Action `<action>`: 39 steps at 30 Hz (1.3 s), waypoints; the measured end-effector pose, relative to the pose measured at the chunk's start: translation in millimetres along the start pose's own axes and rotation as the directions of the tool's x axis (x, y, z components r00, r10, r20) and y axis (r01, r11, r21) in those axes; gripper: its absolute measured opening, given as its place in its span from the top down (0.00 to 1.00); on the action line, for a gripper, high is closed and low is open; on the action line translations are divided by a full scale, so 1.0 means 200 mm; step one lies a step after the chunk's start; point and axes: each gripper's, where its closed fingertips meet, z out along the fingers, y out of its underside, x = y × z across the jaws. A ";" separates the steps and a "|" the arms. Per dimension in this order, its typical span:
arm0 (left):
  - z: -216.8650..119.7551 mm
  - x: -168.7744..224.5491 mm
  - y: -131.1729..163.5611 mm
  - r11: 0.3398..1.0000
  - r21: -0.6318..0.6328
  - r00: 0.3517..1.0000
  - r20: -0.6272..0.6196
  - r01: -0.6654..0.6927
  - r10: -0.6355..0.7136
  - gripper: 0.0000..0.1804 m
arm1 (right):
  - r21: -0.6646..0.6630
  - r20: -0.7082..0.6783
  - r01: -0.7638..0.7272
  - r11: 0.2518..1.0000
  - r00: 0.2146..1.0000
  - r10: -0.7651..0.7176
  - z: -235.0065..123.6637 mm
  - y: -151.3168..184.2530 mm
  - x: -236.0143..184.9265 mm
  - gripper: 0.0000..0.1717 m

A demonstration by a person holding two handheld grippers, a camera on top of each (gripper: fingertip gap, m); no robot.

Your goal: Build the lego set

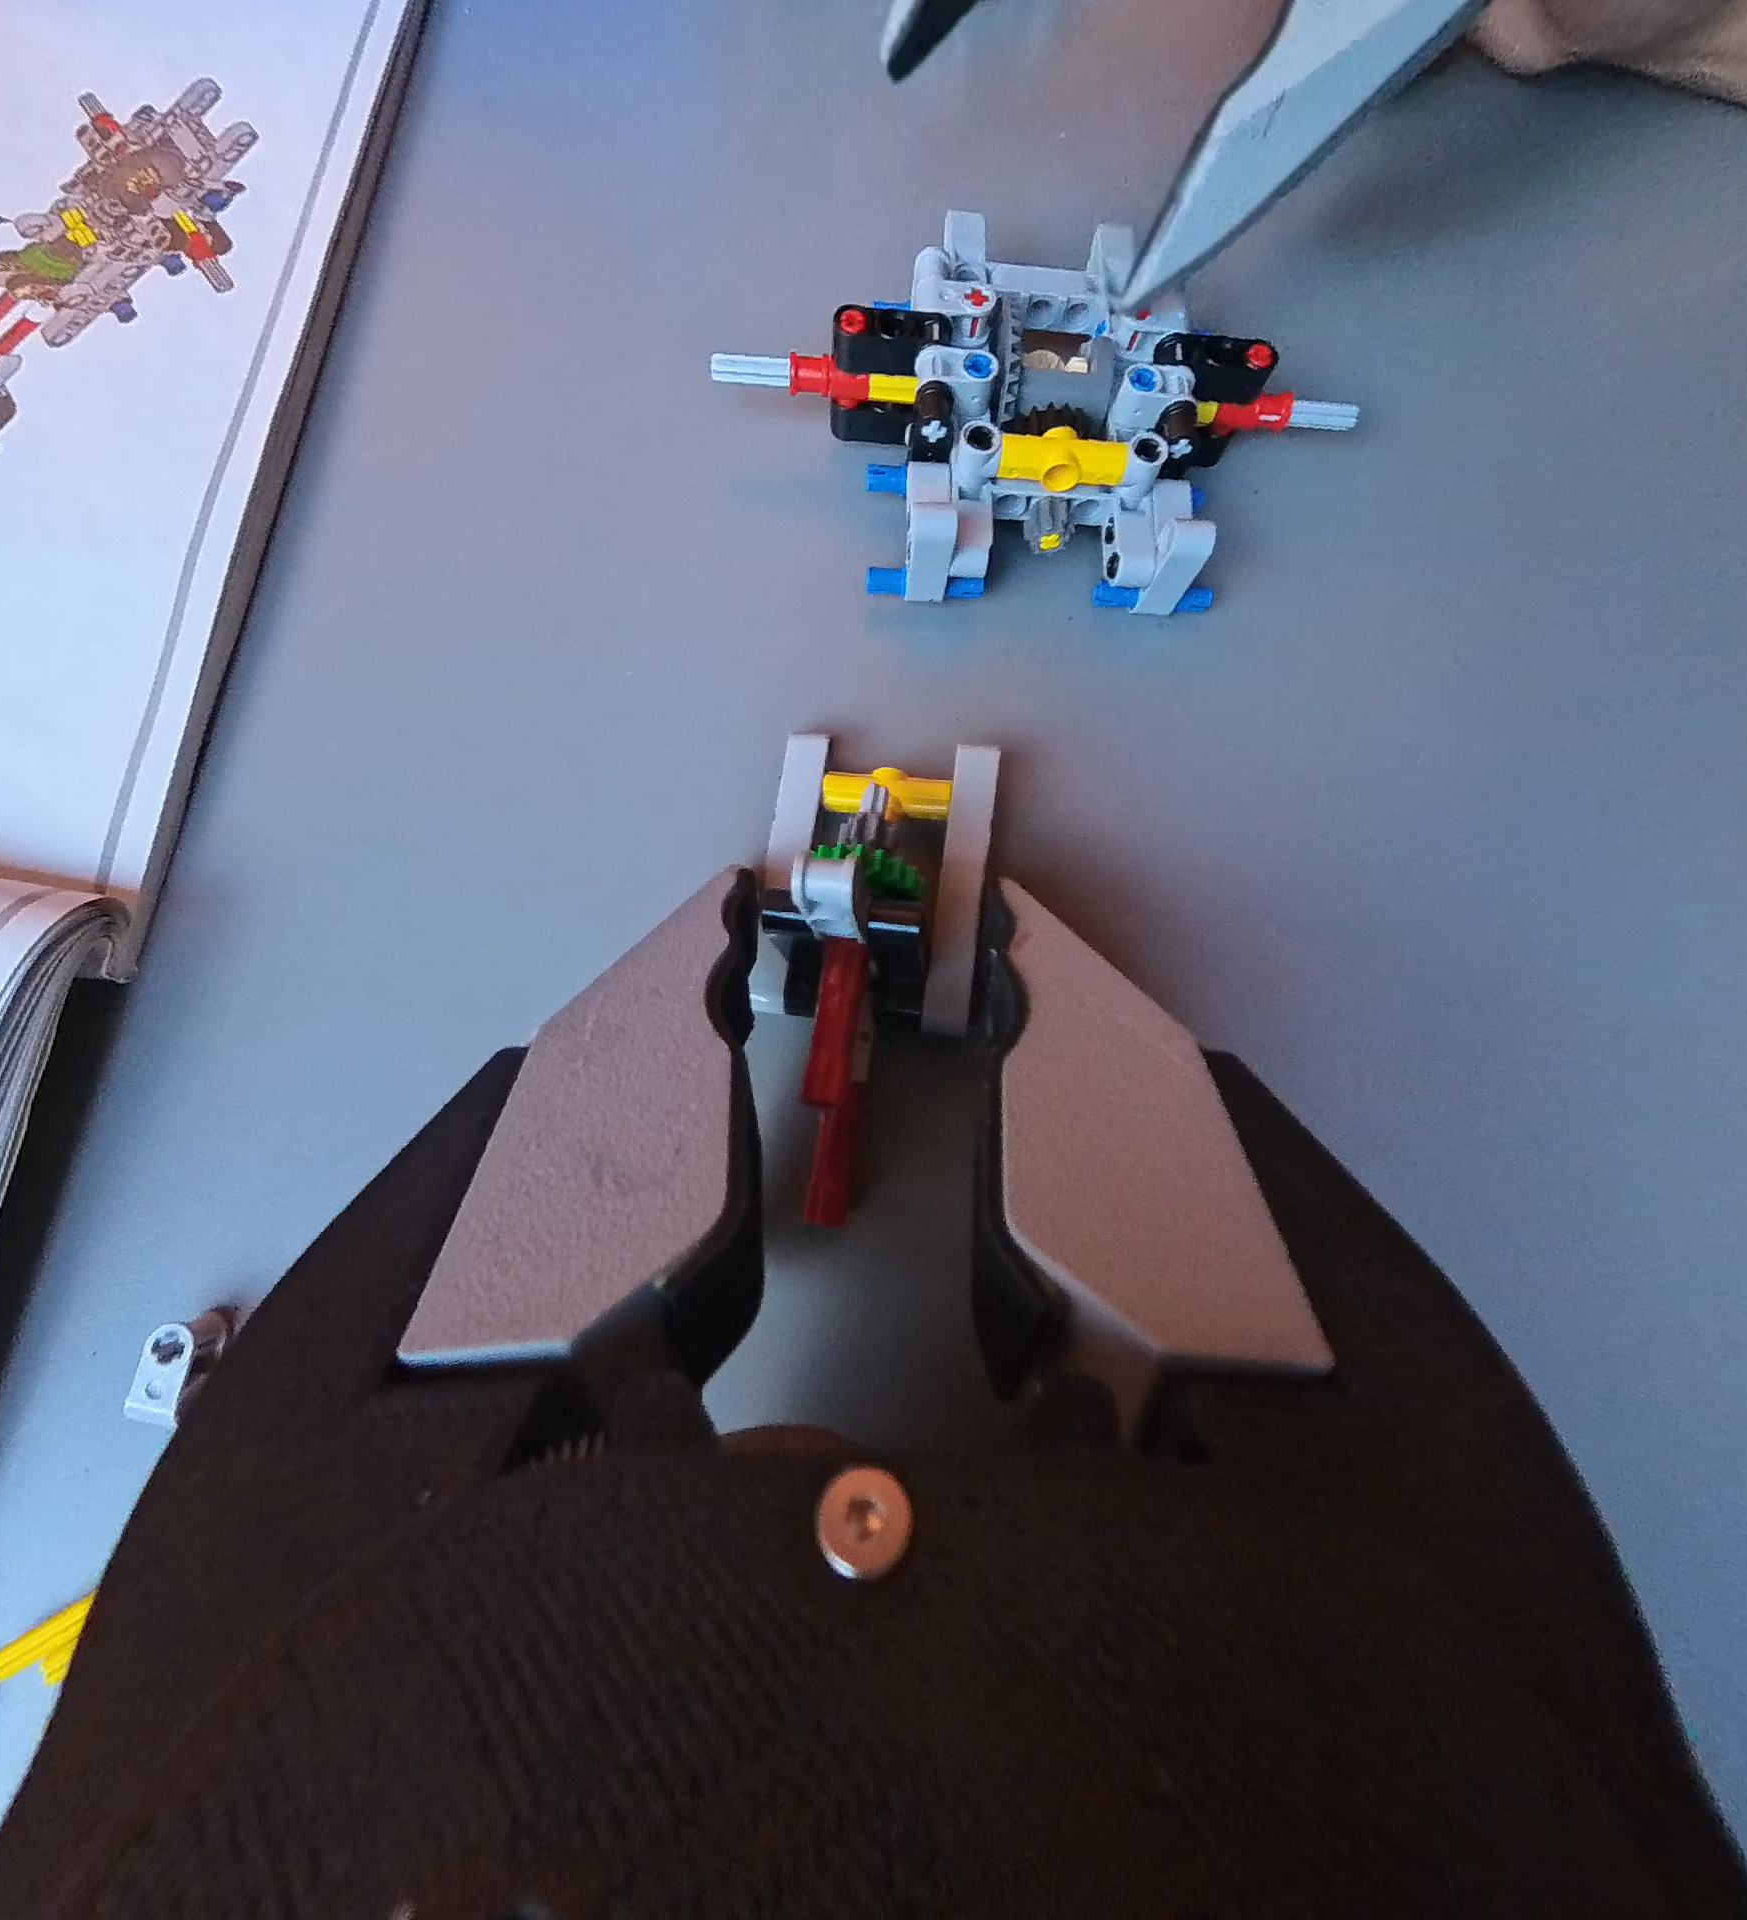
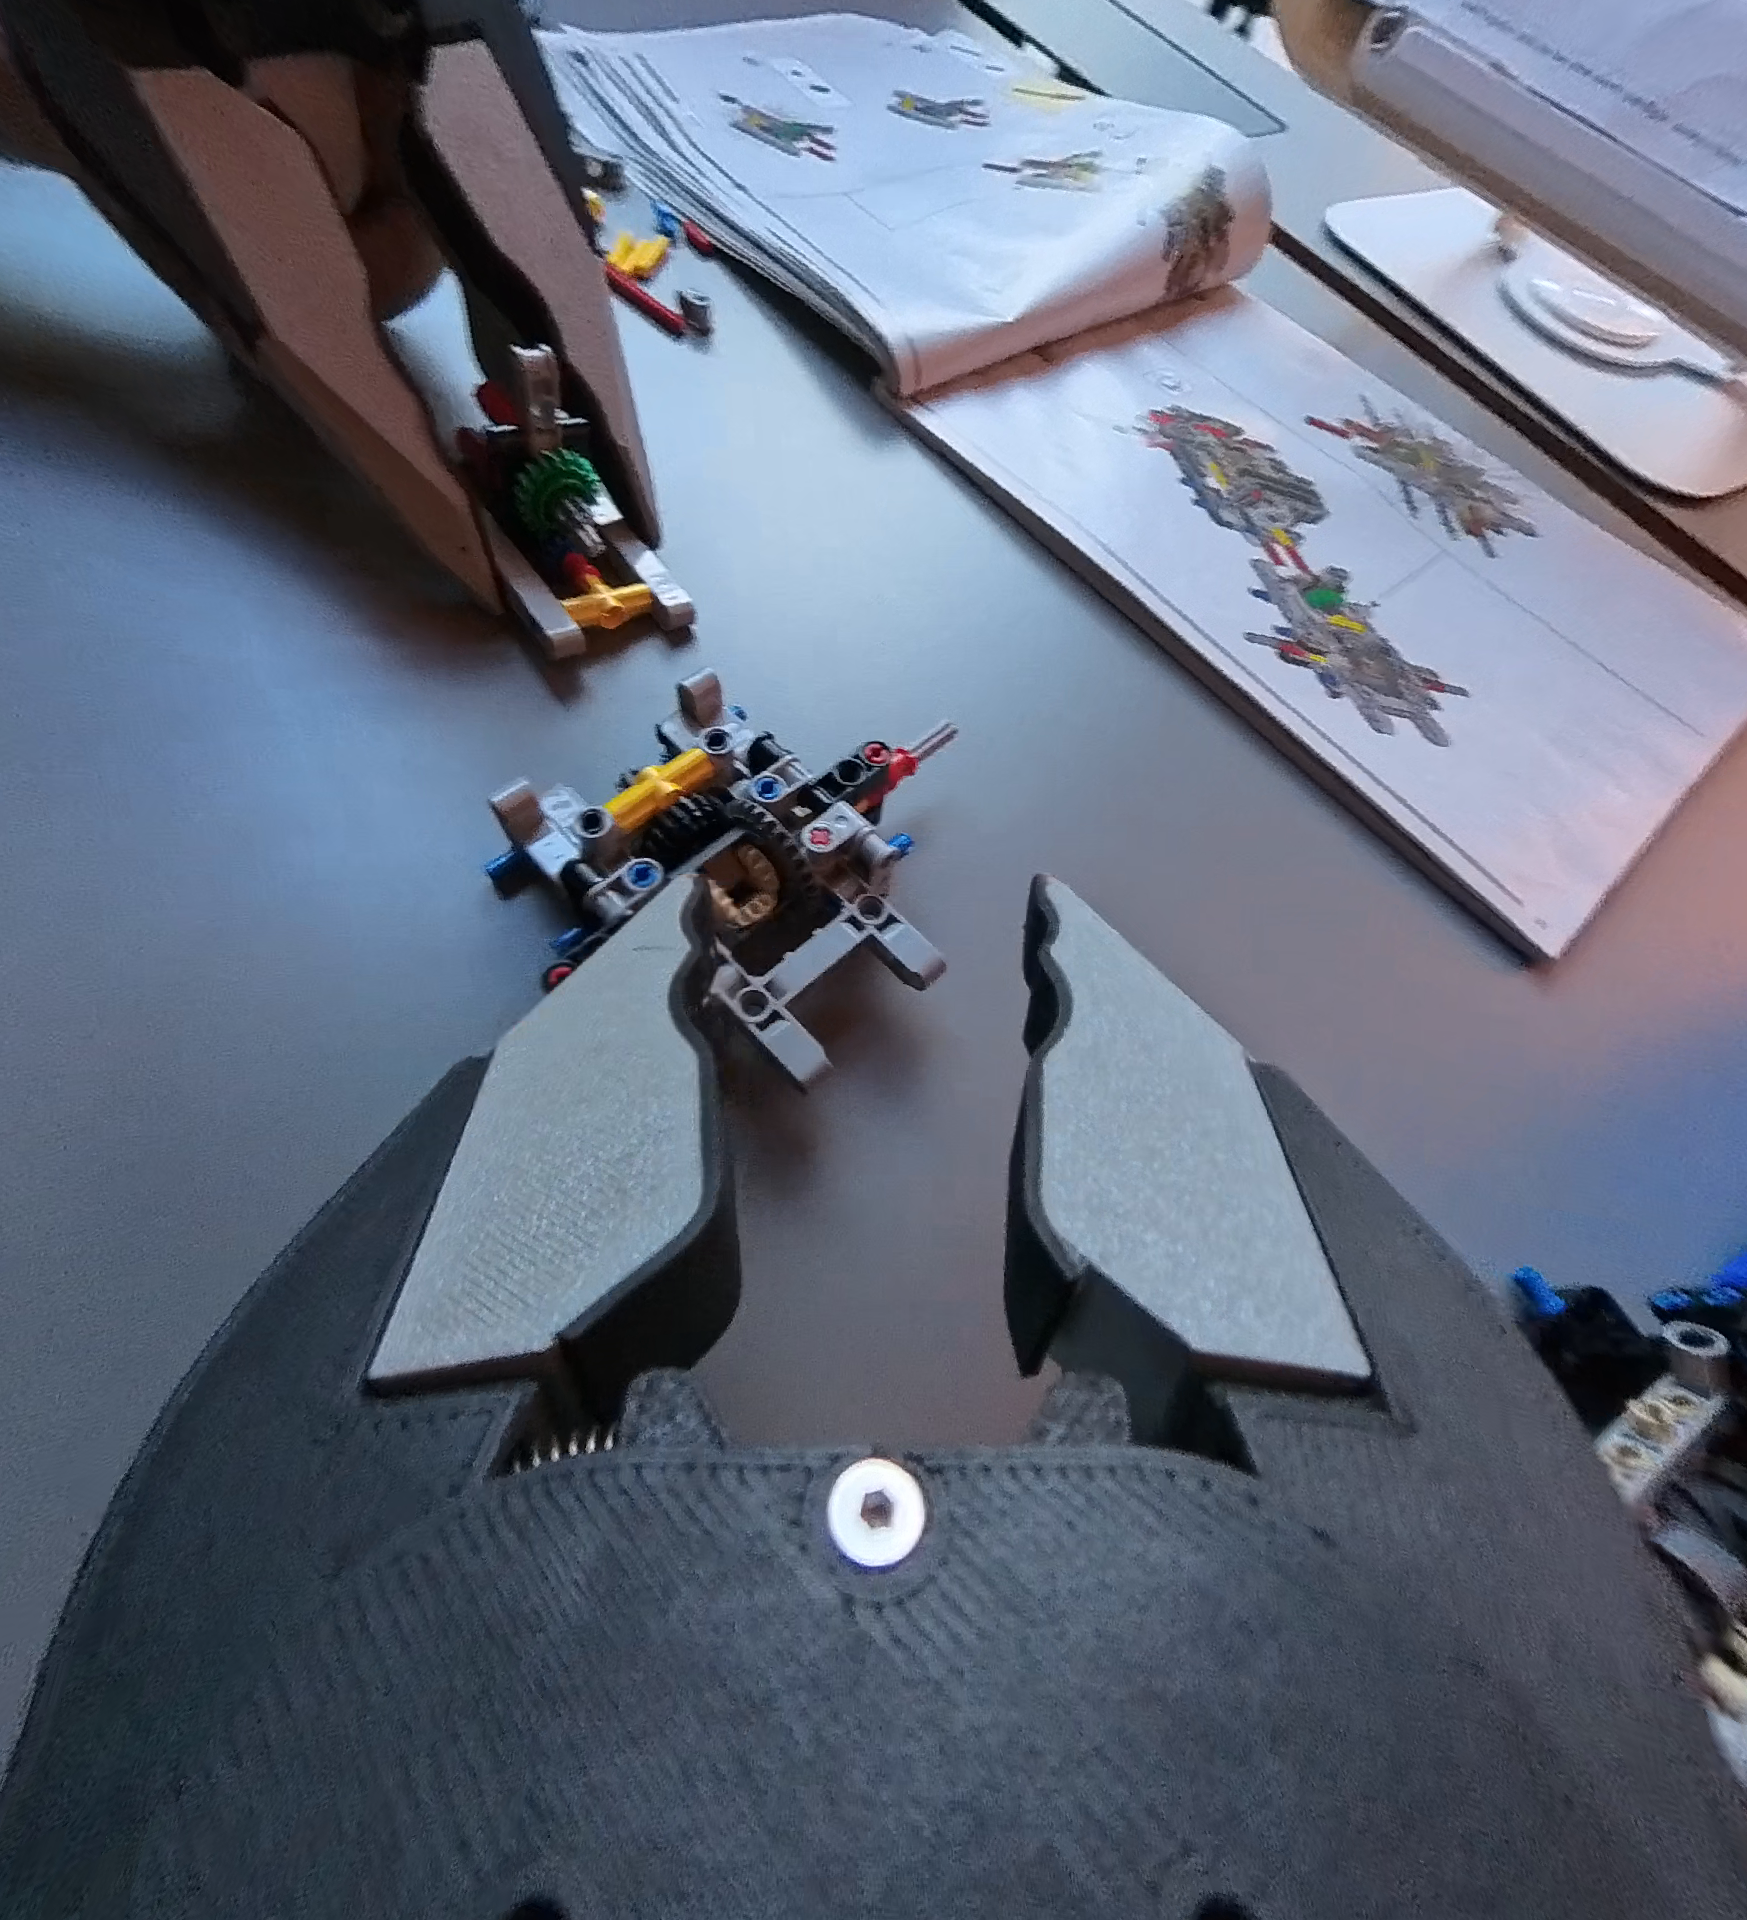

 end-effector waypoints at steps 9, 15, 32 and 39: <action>0.00 0.00 0.00 1.000 0.005 1.000 -0.024 0.015 -0.015 0.78 | 0.045 0.119 -0.084 0.995 0.990 0.078 0.00 -0.03 0.04 0.65; -0.01 0.00 0.00 1.000 0.006 1.000 -0.026 0.017 -0.017 0.78 | 0.144 0.075 -0.105 0.984 0.993 0.095 0.05 -0.24 0.14 0.71; 0.00 0.00 0.00 1.000 0.003 1.000 -0.019 0.004 -0.004 0.78 | -0.367 0.444 0.232 0.901 0.895 -0.049 0.03 -0.09 -0.01 0.70; 0.00 0.03 0.00 1.000 0.005 0.998 -0.060 0.000 0.000 0.78 | -0.320 0.451 0.170 0.932 0.892 -0.007 -0.06 0.03 -0.07 0.63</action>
